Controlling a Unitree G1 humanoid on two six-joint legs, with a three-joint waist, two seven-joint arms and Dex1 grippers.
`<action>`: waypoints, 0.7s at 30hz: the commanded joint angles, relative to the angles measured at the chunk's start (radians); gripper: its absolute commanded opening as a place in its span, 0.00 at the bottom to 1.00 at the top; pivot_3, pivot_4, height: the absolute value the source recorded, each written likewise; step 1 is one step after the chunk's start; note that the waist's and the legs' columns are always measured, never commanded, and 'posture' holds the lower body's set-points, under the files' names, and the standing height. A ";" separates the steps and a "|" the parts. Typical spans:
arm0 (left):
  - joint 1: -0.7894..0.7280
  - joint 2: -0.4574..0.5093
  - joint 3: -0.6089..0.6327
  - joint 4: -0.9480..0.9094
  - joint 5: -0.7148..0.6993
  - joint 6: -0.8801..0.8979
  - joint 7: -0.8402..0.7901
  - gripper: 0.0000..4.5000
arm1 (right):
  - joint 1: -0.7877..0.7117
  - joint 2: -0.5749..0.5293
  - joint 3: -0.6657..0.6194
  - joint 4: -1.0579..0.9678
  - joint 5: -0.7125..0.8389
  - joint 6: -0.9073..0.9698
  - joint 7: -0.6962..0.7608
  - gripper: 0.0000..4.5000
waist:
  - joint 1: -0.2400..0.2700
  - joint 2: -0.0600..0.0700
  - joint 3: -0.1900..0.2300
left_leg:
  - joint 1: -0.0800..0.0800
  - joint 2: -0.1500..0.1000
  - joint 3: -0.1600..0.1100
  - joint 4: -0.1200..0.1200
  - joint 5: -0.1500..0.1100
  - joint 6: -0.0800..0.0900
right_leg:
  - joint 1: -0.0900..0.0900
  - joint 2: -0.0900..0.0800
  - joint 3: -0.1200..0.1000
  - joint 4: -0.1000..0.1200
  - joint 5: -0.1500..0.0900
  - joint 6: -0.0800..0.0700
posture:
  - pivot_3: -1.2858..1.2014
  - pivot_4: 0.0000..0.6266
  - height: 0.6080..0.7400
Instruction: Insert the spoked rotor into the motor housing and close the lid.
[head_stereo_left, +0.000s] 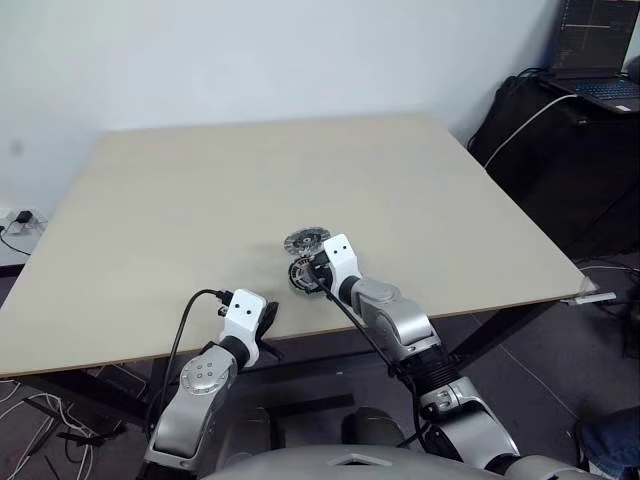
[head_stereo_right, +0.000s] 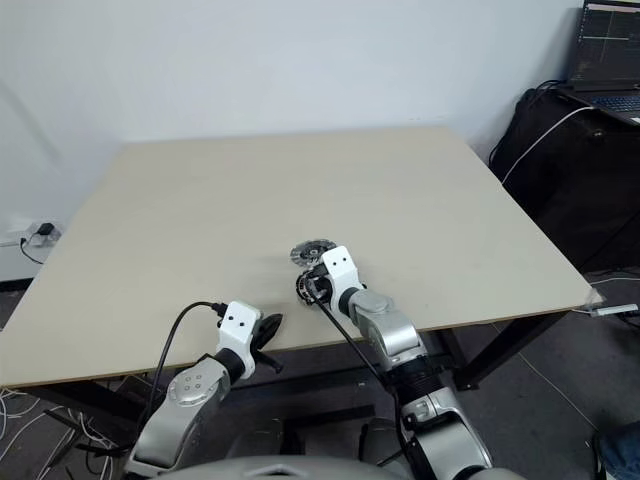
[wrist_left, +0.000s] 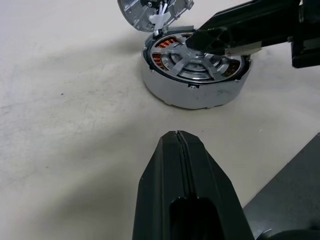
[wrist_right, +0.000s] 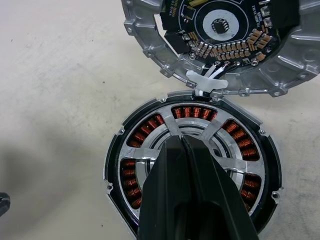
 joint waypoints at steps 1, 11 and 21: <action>-0.009 -0.002 0.004 -0.016 -0.011 -0.021 -0.001 0.00 | -0.053 -0.046 0.011 -0.118 0.011 0.027 0.086 0.01 | 0.002 0.000 0.000 | 0.000 0.000 0.000 0.000 0.000 0.000 | 0.000 0.000 0.000 0.000 0.000 0.000 | 0.52 0.00 1.00; -0.027 -0.002 -0.002 -0.002 -0.011 -0.022 -0.010 0.00 | -0.211 -0.352 0.271 -0.202 -0.104 0.047 0.453 0.44 | 0.006 0.000 0.000 | -0.001 -0.001 0.000 0.001 0.000 0.000 | -0.001 0.000 0.000 0.000 0.000 0.000 | 0.52 0.00 1.00; -0.020 -0.011 0.001 -0.003 -0.011 -0.031 0.001 0.00 | -0.344 -0.395 0.426 -0.082 -0.228 -0.055 0.654 0.50 | 0.010 -0.001 0.000 | -0.001 -0.001 0.000 0.002 0.000 0.000 | 0.000 0.001 0.000 0.000 0.000 0.000 | 0.52 0.00 1.00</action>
